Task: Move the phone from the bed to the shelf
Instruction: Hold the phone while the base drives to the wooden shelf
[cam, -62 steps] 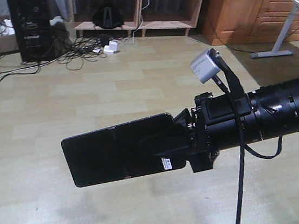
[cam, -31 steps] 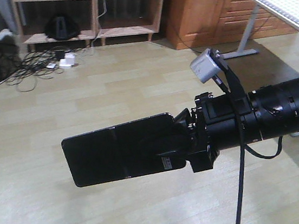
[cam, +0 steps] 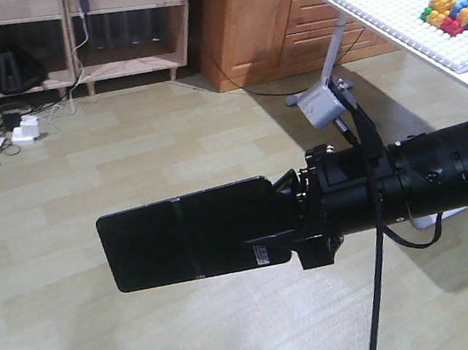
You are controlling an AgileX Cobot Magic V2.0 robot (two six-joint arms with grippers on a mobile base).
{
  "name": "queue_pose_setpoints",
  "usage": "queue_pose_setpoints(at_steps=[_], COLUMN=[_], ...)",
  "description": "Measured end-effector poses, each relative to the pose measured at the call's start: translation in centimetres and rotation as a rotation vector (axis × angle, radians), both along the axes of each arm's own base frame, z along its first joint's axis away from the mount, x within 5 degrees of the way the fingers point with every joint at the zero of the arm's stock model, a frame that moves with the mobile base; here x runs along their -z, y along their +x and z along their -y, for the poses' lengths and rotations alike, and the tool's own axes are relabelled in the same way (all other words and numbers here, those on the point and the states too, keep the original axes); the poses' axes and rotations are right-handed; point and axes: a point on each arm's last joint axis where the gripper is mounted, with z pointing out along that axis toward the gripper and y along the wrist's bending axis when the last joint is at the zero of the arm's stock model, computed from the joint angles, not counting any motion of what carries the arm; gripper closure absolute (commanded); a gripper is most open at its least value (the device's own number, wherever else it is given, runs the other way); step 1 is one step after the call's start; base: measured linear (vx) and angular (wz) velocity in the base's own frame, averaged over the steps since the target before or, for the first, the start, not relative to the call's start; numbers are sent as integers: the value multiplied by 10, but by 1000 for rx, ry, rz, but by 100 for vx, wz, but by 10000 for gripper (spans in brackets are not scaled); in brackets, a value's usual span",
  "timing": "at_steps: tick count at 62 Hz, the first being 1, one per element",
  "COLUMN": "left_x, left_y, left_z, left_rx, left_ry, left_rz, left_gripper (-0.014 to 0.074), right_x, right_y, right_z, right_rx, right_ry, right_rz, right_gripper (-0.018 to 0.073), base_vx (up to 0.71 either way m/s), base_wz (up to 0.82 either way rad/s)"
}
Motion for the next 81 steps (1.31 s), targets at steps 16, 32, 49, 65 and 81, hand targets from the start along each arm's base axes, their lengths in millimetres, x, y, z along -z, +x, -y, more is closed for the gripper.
queue_pose_setpoints(at_steps=[16,32,49,65,81], left_x=[0,0,0,0,0], left_y=[0,0,0,0,0], left_z=[0,0,0,0,0], left_rx=[0,0,0,0,0], left_ry=[0,0,0,0,0], left_rz=[0,0,0,0,0], left_gripper=[596,596,596,596,596], right_x=[0,0,0,0,0], right_y=[0,0,0,0,0], right_z=[0,0,0,0,0], right_rx=[0,0,0,0,0], right_ry=[0,0,0,0,0], right_rz=[0,0,0,0,0], right_gripper=[561,561,561,561,561], base_vx=[48,47,46,45,45], base_wz=[-13,-7,-6,-1,7])
